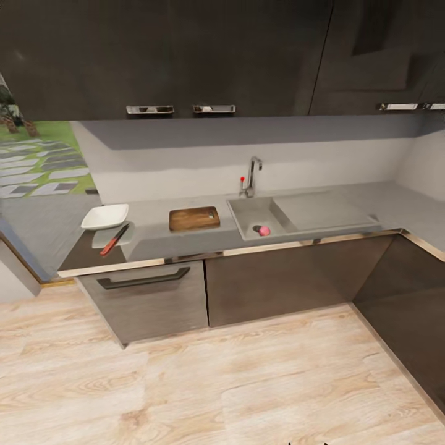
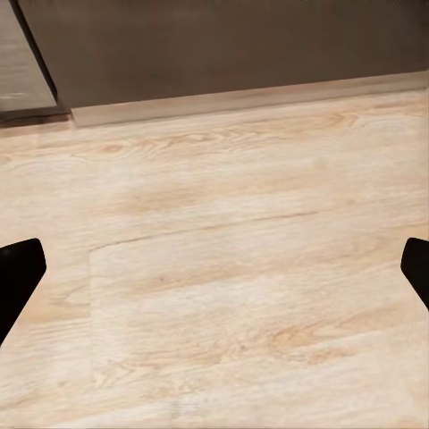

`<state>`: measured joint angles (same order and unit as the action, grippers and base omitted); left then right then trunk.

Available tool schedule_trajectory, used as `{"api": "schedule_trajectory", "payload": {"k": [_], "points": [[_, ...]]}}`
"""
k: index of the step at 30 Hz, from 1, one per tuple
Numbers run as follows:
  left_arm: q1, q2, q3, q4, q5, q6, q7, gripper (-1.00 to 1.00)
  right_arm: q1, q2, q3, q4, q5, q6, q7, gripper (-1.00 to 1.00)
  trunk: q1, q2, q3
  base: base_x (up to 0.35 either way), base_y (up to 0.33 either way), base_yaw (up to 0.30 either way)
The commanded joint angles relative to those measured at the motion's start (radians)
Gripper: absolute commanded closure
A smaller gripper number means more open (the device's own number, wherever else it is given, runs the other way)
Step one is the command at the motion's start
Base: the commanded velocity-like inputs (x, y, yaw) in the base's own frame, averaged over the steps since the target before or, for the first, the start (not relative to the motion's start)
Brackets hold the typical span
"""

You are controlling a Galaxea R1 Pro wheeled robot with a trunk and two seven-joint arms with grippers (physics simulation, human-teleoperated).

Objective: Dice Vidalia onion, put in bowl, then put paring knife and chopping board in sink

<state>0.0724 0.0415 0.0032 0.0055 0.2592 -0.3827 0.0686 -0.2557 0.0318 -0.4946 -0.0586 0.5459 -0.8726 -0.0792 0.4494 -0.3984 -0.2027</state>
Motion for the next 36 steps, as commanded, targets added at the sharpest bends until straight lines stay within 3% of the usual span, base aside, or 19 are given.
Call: {"api": "schedule_trajectory", "payload": {"k": [1, 14, 16, 19, 25, 29, 31, 32, 36], "points": [[0.0, 0.0, 0.0, 0.001, 0.0, -0.004, 0.002, -1.0, -0.001, 0.0, -0.003, 0.0, 0.01, -0.002, -0.008, -1.0, 0.001, -0.002, 0.0, 0.0, 0.0, 0.0], [0.0, -0.007, 0.004, -0.003, 0.004, -0.003, 0.001, -1.0, -0.001, 0.0, -0.004, 0.0, 0.009, -0.002, -0.008, -1.0, 0.001, -0.002, 0.021, 0.0, 0.0, 0.0], [0.0, -0.015, 0.005, -0.005, 0.005, -0.004, 0.0, -1.0, -0.001, 0.0, -0.004, 0.0, 0.01, -0.002, -0.008, -1.0, 0.001, -0.002, 0.024, 0.0, 0.0, 0.0], [0.0, -0.06, 0.004, -0.007, 0.004, -0.007, -0.002, -1.0, -0.001, 0.0, -0.004, 0.0, 0.009, -0.002, -0.009, -1.0, 0.001, -0.002, 0.029, 0.0, 0.0, 0.0], [-0.001, -0.068, 0.003, -0.018, 0.0, -0.007, -0.001, -1.0, -0.001, 0.0, -0.005, -0.001, 0.009, -0.002, -0.009, -1.0, 0.001, -0.002, 0.038, 0.0, 0.0, 0.0], [-0.002, -0.027, 0.004, -0.115, 0.001, -0.007, 0.004, -1.0, -0.001, -0.001, -0.006, -0.001, 0.009, -0.002, -0.01, -1.0, 0.001, -0.002, 0.044, 0.0, 0.0, 0.0], [-0.002, 0.002, 0.006, -0.21, 0.002, -0.004, 0.007, -1.0, -0.001, -0.001, -0.007, -0.001, 0.009, -0.002, -0.01, -1.0, 0.001, -0.002, 0.048, 0.0, 0.0, 0.0], [-0.002, 0.029, 0.007, -0.365, 0.004, -0.002, 0.009, -1.0, -0.001, 0.0, -0.009, -0.002, 0.009, -0.002, -0.01, -1.0, 0.001, -0.002, 0.049, 0.0, 0.0, 0.0], [-0.002, 0.039, 0.007, -0.526, 0.003, -0.002, 0.009, -1.0, -0.001, 0.0, -0.011, -0.005, 0.01, -0.005, -0.01, -1.0, 0.001, -0.002, 0.055, 0.0, 0.0, 0.0]]}}
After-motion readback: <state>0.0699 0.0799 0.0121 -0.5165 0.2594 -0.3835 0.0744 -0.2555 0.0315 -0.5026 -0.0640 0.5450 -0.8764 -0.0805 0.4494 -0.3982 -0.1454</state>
